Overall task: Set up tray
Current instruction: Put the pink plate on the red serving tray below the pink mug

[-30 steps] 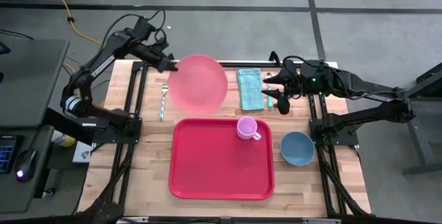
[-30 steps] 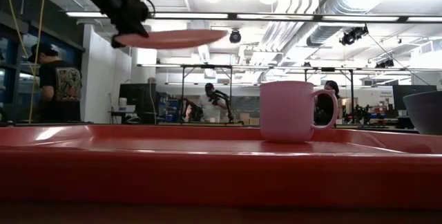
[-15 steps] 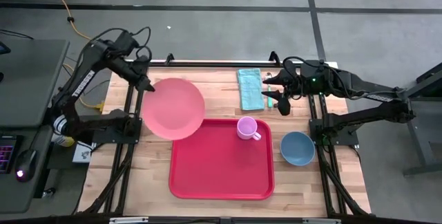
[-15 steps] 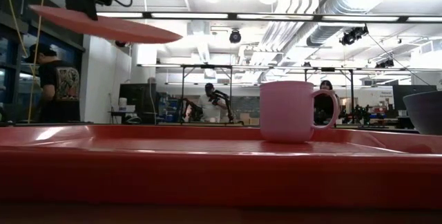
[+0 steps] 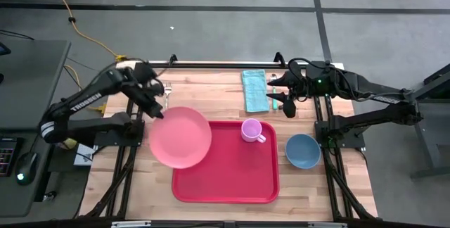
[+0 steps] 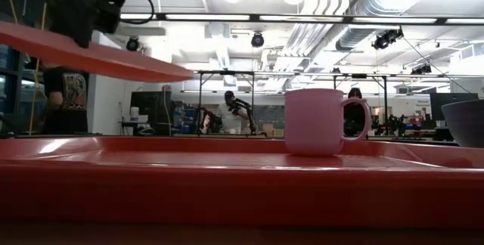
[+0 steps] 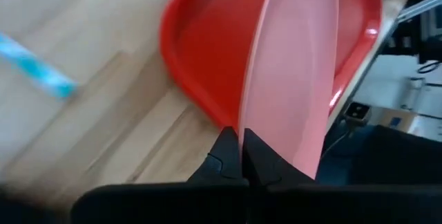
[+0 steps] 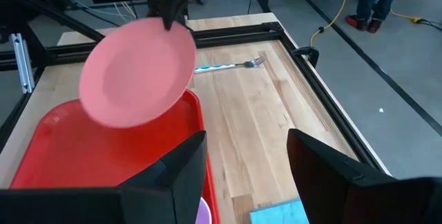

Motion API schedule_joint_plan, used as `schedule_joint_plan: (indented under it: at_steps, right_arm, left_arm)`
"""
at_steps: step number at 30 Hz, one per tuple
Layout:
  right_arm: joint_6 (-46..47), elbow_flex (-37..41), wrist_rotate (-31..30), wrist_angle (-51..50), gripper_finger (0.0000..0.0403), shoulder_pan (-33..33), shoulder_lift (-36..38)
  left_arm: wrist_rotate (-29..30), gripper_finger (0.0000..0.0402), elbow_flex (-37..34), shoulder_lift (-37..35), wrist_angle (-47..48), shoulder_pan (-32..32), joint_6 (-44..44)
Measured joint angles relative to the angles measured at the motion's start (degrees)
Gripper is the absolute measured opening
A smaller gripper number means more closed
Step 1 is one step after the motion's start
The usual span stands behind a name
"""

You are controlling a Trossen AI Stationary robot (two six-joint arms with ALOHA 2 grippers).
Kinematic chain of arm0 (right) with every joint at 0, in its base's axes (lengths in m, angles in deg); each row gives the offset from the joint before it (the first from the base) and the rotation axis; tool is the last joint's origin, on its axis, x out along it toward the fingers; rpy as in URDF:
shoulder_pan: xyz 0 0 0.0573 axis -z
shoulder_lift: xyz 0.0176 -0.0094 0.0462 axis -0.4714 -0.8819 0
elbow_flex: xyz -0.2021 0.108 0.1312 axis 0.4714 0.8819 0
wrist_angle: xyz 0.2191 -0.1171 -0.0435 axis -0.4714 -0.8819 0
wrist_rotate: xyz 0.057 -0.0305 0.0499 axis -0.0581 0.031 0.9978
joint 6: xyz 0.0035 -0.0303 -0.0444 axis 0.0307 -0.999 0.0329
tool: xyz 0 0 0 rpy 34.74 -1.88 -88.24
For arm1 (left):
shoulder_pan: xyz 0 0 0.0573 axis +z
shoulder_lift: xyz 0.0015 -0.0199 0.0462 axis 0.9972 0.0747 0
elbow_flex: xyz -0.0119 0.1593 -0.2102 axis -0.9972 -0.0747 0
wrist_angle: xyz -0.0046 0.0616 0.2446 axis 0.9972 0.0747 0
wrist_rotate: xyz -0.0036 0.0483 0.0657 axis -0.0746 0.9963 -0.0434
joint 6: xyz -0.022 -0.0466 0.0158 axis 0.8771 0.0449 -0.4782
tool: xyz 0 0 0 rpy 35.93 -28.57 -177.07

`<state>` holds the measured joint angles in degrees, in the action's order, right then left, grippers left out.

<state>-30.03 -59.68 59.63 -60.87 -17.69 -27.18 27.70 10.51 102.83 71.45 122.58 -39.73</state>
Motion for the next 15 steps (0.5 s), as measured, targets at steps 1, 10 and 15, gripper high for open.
schedule_joint_plan:
  at_steps: [1, 10, 15]
  right_arm:
    - [0.00, 0.00, 0.00, 0.00, 0.0181, 0.00, -0.02]
    - [-0.39, 0.00, 0.02, 0.00, 0.0181, 0.00, 0.00]
    - [-0.44, 0.00, 0.02, -0.22, 0.0181, 0.01, -0.01]
  left_arm:
    - [-0.18, 0.0014, -1.73, -0.41, -3.43, -2.34, 3.06]
    - [3.11, 0.0014, -14.47, 1.14, -32.66, -20.32, 25.86]
    - [6.37, 0.0014, -18.60, 4.85, -43.65, -27.79, 34.22]
